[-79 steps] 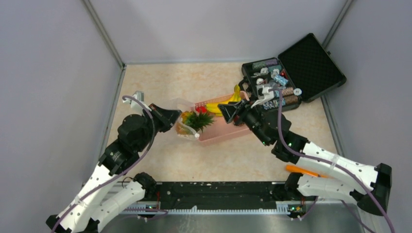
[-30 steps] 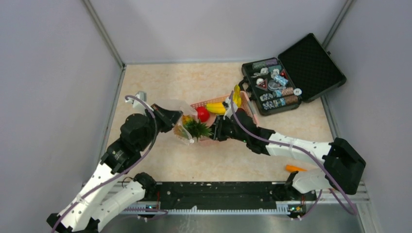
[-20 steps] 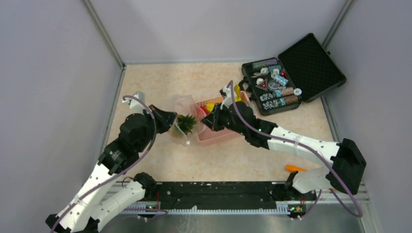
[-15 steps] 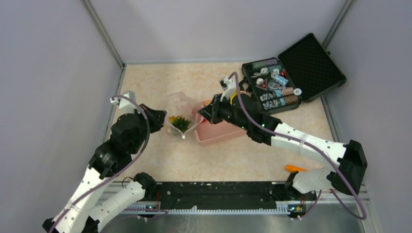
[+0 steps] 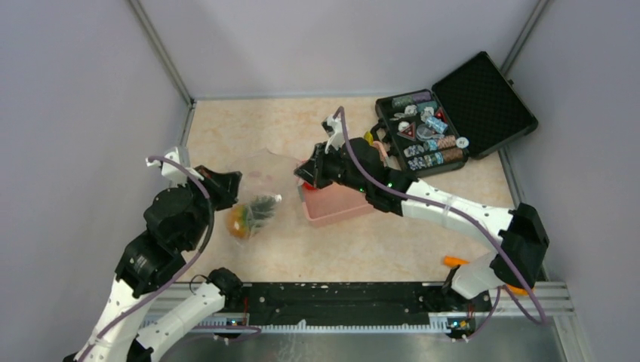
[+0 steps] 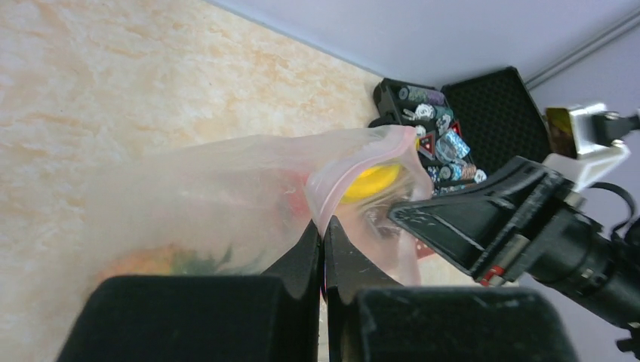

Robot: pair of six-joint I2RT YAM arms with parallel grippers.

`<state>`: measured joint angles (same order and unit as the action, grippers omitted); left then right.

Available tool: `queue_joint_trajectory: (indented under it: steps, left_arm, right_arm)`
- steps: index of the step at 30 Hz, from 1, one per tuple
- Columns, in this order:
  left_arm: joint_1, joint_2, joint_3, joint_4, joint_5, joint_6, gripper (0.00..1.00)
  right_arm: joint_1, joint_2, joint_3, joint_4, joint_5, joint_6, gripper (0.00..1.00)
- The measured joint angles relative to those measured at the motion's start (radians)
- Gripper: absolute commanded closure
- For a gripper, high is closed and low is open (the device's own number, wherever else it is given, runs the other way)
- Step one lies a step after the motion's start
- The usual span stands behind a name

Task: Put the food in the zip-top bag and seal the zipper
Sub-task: Adjust the zipper food storage bag at the center of the board, then pick up the fake fruit from the bin.

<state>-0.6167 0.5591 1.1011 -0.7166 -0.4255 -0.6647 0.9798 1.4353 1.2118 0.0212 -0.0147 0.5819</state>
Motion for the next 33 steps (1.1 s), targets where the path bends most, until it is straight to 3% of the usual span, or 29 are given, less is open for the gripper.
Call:
queue_joint_trajectory:
  steps: [4,7,11,16,25,30,33]
  left_arm:
    - [0.000,0.031,-0.002,0.000,0.042,0.018,1.00]
    - [0.000,0.074,-0.030,0.006,0.078,0.018,1.00]
    - [0.000,0.105,-0.113,0.018,0.127,0.005,1.00]
    - [0.000,0.105,-0.179,0.042,0.162,-0.021,1.00]
    - [0.000,0.095,-0.179,0.078,0.175,-0.037,1.00]
    - [0.000,0.090,-0.179,0.079,0.175,-0.039,1.00]
    - [0.000,0.091,-0.178,0.078,0.175,-0.039,1.00]
  right_arm:
    - [-0.006,0.026,-0.069,0.041,0.016,0.045,0.97]
    - [-0.024,0.025,-0.157,0.069,0.020,0.101,0.72]
    - [-0.076,0.024,-0.224,0.044,0.010,0.136,0.51]
    - [-0.098,-0.029,-0.225,-0.008,0.028,0.108,0.44]
    - [-0.107,-0.292,-0.277,-0.011,0.193,0.056,0.43]
    - [-0.194,-0.255,-0.289,-0.092,0.262,0.079,0.25]
    - [-0.252,-0.210,-0.298,-0.125,0.286,0.076,0.24]
